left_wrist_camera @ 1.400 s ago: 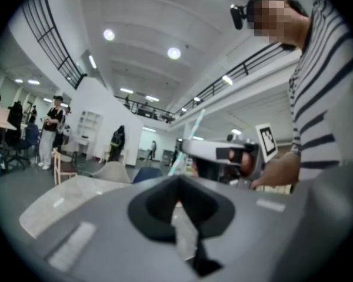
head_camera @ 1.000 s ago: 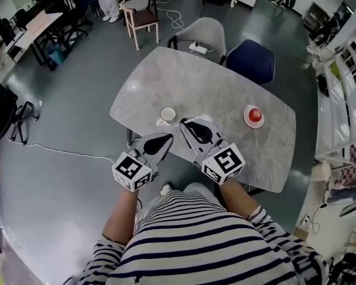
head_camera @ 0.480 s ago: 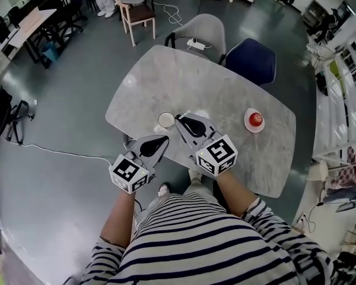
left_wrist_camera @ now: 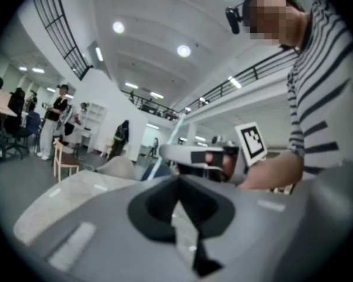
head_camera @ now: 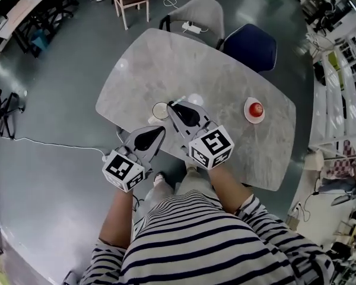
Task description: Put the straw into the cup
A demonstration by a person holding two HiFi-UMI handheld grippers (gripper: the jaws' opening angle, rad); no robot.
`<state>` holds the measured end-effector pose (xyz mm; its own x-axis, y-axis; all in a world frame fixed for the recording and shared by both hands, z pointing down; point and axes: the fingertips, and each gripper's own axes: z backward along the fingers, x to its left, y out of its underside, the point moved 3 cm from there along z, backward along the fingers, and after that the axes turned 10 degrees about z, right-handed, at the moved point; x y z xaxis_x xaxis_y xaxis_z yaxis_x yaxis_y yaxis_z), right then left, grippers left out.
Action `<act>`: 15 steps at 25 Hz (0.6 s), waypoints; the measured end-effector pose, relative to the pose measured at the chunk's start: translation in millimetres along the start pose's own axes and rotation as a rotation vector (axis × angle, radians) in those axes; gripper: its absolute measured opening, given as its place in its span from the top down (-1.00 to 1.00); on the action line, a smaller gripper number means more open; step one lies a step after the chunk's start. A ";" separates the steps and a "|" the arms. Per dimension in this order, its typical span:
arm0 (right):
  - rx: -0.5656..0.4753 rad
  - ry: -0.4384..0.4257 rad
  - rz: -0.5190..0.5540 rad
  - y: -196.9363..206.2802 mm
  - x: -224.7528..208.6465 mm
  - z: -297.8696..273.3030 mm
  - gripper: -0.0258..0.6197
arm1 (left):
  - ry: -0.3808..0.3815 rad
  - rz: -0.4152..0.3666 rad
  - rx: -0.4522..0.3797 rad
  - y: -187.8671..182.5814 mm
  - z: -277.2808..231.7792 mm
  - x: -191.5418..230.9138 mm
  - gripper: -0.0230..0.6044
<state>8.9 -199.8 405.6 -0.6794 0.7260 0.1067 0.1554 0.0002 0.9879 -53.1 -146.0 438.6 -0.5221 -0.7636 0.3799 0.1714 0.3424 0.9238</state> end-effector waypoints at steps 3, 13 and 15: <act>0.026 -0.018 0.039 9.1 -5.6 -9.4 0.86 | 0.014 -0.015 0.040 9.1 -13.6 5.4 0.91; 0.067 -0.036 0.043 29.9 -23.2 -21.8 0.86 | 0.004 -0.025 0.095 18.2 -27.5 21.3 0.91; 0.075 -0.041 0.041 31.8 -24.7 -25.5 0.86 | -0.002 -0.023 0.095 15.1 -27.9 24.7 0.91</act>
<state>12.2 -235.3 437.3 -0.6418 0.7539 0.1407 0.2366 0.0201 0.9714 -40.1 -175.0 463.3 -0.5266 -0.7708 0.3586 0.0798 0.3751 0.9235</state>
